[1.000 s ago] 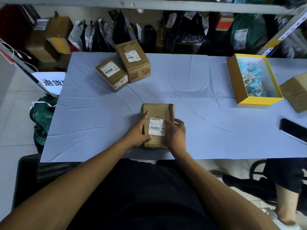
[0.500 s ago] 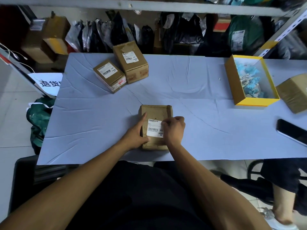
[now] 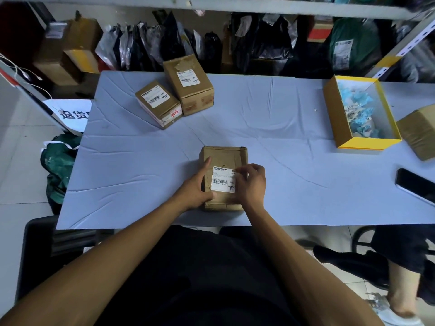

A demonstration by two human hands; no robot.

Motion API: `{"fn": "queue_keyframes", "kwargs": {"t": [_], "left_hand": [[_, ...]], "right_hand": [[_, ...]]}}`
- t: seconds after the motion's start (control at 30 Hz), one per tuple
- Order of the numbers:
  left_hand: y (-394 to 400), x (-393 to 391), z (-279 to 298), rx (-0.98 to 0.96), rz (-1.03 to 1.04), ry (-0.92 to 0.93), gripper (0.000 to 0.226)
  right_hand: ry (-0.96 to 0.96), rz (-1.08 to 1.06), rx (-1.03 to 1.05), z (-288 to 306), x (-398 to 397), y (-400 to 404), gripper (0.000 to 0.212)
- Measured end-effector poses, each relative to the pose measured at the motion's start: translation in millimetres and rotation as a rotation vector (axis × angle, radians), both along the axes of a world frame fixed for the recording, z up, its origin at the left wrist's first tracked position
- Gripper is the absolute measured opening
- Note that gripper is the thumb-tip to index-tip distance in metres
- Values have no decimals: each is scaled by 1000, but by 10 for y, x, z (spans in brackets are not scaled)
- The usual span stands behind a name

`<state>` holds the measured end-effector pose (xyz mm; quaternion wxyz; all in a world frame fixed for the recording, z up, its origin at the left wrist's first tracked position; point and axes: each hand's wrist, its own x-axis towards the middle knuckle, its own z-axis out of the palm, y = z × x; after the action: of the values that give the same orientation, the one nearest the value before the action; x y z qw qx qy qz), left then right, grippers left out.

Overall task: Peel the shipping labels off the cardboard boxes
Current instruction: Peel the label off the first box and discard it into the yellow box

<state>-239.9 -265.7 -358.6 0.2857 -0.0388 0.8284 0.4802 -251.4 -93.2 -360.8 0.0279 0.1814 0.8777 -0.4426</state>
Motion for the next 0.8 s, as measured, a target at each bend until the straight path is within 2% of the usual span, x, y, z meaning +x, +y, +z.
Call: {"fn": "queue_keyframes", "kwargs": {"t": [0.3,0.57,0.8], "left_hand": [[8,-4,-5,-11,-6,16,106],[10,20,-12,10,14,16,106],[9,25,-14,19,29,13,107]], "right_hand": [[-19,-28,3,-34,-19,-37,12],[-55,4,153,-62,-41,-120,20],[-39,26,72,-73,-19,-72,13]]}}
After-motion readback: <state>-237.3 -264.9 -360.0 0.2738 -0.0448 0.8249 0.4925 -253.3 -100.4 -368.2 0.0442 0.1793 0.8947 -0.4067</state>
